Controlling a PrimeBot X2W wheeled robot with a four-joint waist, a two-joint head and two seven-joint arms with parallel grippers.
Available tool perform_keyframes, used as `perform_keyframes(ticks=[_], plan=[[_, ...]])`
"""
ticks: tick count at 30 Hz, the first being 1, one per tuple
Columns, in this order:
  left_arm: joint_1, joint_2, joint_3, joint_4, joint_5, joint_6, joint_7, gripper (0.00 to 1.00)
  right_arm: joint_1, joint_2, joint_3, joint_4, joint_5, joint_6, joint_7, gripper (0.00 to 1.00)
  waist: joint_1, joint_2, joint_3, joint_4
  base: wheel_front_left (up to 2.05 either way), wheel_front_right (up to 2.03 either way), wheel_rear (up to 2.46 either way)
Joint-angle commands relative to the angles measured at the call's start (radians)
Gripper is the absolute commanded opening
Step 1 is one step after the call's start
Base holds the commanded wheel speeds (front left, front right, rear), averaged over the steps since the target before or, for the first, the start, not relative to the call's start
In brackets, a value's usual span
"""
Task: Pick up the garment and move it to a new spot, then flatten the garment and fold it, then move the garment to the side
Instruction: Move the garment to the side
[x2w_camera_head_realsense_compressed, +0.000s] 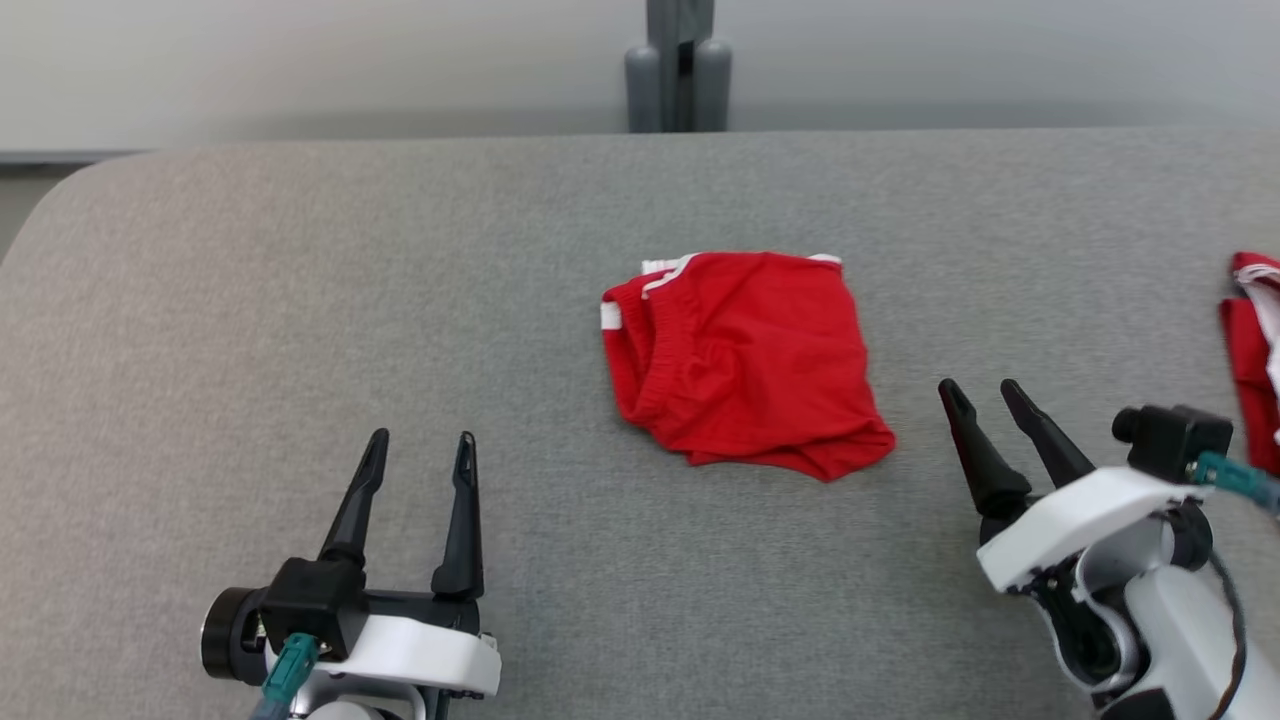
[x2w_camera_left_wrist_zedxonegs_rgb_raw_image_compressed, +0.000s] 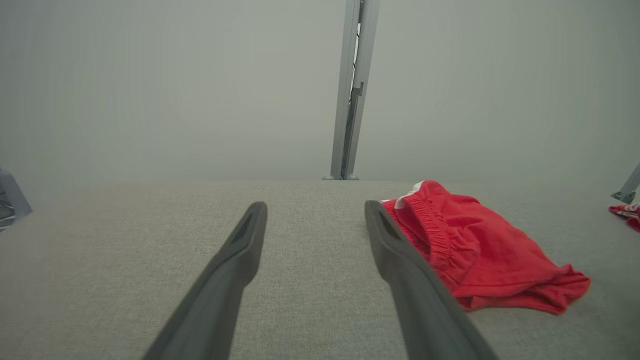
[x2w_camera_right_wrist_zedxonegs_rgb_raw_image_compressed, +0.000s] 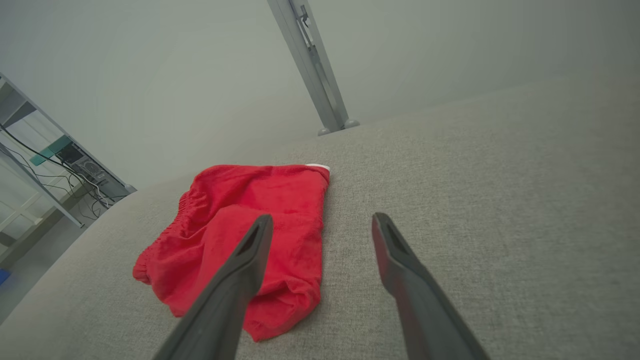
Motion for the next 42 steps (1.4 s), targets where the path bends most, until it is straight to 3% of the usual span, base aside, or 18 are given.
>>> perform_keyframes(ticks=[1, 8, 17, 26, 34, 35, 36, 37, 42], plan=[[-0.024, 0.004, -0.003, 0.002, -0.001, 0.0, -0.003, 1.0, -0.024, -0.014, 0.013, 0.011, 0.042, 0.001, 0.033, 1.0, 0.0, -0.0001, 0.032, 0.03, 0.0, 0.0, 0.0], [-0.068, 0.003, -0.049, 0.009, -0.003, 0.007, -0.003, 1.0, -0.157, -0.08, 0.046, 0.107, 0.297, 0.001, 0.209, 1.0, 0.0, -0.0001, 0.092, 0.103, 0.0, 0.0, 0.0], [-0.087, 0.003, -0.1, 0.015, -0.022, 0.025, -0.003, 1.0, -0.27, -0.136, 0.067, 0.206, 0.506, 0.001, 0.376, 1.0, 0.0, -0.0001, 0.141, 0.196, 0.0, 0.0, 0.0], [-0.083, 0.003, -0.13, 0.013, -0.033, 0.039, -0.003, 1.0, -0.293, -0.121, 0.116, 0.263, 0.611, 0.001, 0.504, 1.0, 0.0, -0.0001, 0.157, 0.253, 0.0, 0.0, 0.0], [-0.089, 0.003, -0.146, 0.005, -0.029, 0.046, -0.003, 1.0, -0.319, -0.089, 0.163, 0.287, 0.637, 0.001, 0.508, 1.0, 0.0, -0.0001, 0.176, 0.272, 0.0, 0.0, 0.0], [-0.089, 0.003, -0.148, 0.005, -0.027, 0.045, -0.003, 1.0, -0.323, -0.088, 0.168, 0.29, 0.635, 0.001, 0.503, 0.88, 0.0, -0.0001, 0.177, 0.272, 0.0, 0.0, 0.0], [-0.091, 0.003, -0.149, 0.005, -0.024, 0.047, -0.003, 1.0, -0.328, -0.091, 0.176, 0.295, 0.627, 0.001, 0.495, 0.34, 0.0, -0.0001, 0.178, 0.271, 0.0, 0.0, 0.0], [-0.093, 0.003, -0.149, 0.005, -0.02, 0.047, -0.003, 1.0, -0.331, -0.093, 0.183, 0.297, 0.62, 0.001, 0.487, 0.0, 0.0, -0.0001, 0.178, 0.268, 0.0, 0.0, 0.0], [-0.105, 0.003, -0.147, 0.01, -0.008, 0.047, -0.003, 1.0, -0.342, -0.122, 0.216, 0.281, 0.6, 0.0, 0.429, 0.0, 0.0, -0.0001, 0.174, 0.242, 0.0, 0.0, 0.0]])
